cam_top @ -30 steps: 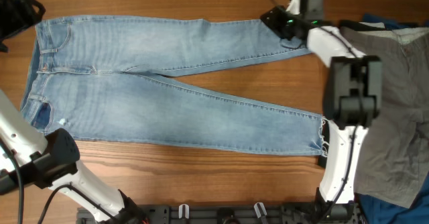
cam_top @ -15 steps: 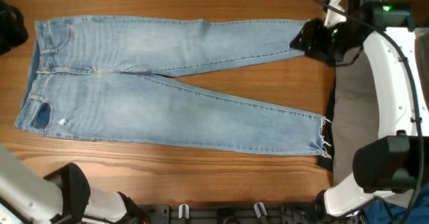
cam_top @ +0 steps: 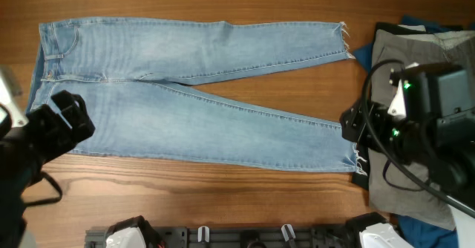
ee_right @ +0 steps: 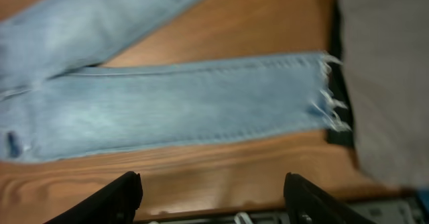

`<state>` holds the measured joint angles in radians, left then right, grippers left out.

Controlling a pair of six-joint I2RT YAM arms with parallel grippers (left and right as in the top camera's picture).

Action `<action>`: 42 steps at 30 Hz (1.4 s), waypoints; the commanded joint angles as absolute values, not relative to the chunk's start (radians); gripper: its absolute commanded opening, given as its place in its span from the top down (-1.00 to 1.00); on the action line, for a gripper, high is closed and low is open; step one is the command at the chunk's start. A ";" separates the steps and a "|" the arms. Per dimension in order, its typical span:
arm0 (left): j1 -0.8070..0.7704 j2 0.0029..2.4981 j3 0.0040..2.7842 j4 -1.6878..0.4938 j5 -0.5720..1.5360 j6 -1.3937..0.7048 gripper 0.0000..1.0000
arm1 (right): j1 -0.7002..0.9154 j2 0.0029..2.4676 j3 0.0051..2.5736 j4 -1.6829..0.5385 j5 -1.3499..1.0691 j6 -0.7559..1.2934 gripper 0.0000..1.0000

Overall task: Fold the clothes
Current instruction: 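Grasp the lower leg hem with the right gripper, left gripper at waist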

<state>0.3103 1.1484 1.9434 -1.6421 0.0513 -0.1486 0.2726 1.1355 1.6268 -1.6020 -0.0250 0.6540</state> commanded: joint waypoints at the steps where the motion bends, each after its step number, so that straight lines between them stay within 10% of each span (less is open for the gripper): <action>1: 0.301 1.175 1.775 -1.603 -0.020 -0.196 -1.00 | 0.278 1.180 1.365 -1.536 0.042 0.805 -0.45; 10: 0.460 1.442 1.666 -1.528 0.007 -0.241 -0.99 | 0.062 1.435 0.817 -1.147 -0.193 0.758 -0.31; 19: 0.594 1.613 1.666 -1.480 0.006 -0.239 -0.99 | -0.011 1.591 0.787 -1.000 -0.227 0.757 0.04; 25: 0.659 1.632 1.666 -1.456 0.006 -0.217 -1.00 | -0.010 1.601 0.786 -0.991 -0.295 0.425 -0.19; 42: 0.659 1.633 1.666 -1.318 0.006 -0.213 -1.00 | -0.010 1.601 0.608 -0.825 -0.513 0.303 0.18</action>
